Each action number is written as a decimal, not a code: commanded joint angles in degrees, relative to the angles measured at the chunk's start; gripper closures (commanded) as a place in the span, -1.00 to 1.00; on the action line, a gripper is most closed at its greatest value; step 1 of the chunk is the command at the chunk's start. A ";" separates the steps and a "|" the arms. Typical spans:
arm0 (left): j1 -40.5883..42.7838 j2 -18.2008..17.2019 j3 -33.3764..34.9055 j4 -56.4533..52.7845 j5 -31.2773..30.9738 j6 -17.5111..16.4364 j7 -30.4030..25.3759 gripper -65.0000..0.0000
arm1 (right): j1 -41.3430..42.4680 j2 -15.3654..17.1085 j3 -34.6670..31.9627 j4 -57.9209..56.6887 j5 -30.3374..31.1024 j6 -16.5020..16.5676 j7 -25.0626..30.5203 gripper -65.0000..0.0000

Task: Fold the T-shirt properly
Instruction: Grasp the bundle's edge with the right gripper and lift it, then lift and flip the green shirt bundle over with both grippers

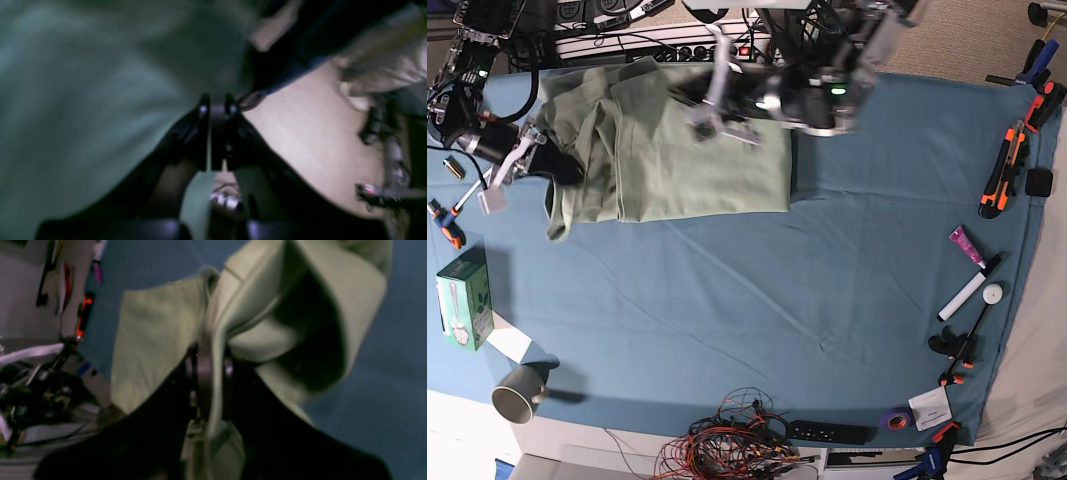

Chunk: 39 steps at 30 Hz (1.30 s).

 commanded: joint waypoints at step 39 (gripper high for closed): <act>8.52 -9.38 -18.86 3.17 -11.87 -1.95 -0.85 1.00 | -4.81 -31.65 -29.55 17.55 -37.62 0.23 15.15 1.00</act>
